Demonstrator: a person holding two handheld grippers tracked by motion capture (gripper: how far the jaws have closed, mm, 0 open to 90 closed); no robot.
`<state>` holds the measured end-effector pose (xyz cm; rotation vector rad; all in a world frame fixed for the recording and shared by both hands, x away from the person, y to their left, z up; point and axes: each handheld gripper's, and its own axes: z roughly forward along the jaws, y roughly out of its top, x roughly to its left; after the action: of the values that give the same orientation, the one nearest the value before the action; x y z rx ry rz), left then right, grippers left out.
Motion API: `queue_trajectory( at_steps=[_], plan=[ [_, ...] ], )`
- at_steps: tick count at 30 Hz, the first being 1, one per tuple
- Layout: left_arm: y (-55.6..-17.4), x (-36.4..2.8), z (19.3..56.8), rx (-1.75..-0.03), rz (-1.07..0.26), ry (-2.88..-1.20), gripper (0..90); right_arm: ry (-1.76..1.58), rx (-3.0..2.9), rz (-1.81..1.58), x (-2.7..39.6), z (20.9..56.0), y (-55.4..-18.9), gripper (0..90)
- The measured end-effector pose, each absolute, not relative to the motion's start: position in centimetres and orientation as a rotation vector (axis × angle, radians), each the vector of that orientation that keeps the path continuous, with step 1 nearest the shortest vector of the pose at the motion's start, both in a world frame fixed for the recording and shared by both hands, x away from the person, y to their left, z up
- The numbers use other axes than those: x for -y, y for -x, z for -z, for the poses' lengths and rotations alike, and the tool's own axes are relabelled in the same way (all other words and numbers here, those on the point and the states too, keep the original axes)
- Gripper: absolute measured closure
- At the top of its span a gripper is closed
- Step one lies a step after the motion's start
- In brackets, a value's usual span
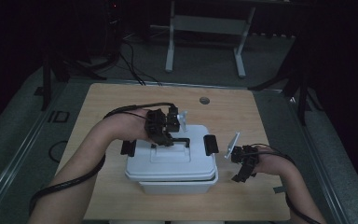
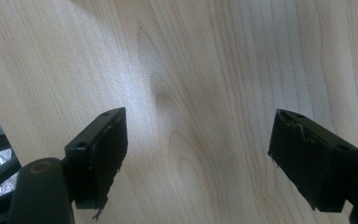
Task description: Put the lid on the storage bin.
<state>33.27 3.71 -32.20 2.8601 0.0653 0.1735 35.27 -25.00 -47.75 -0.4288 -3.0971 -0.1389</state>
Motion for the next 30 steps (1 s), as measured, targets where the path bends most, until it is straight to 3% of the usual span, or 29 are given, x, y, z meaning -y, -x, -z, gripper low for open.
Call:
queue_trajectory(
  at_steps=[30],
  plan=[
    [-34.4,-1.3,35.9,-0.057,-0.107,-2.902,83.8,0.458,3.091,0.178,26.1,48.0,-35.1,18.9]
  ],
)
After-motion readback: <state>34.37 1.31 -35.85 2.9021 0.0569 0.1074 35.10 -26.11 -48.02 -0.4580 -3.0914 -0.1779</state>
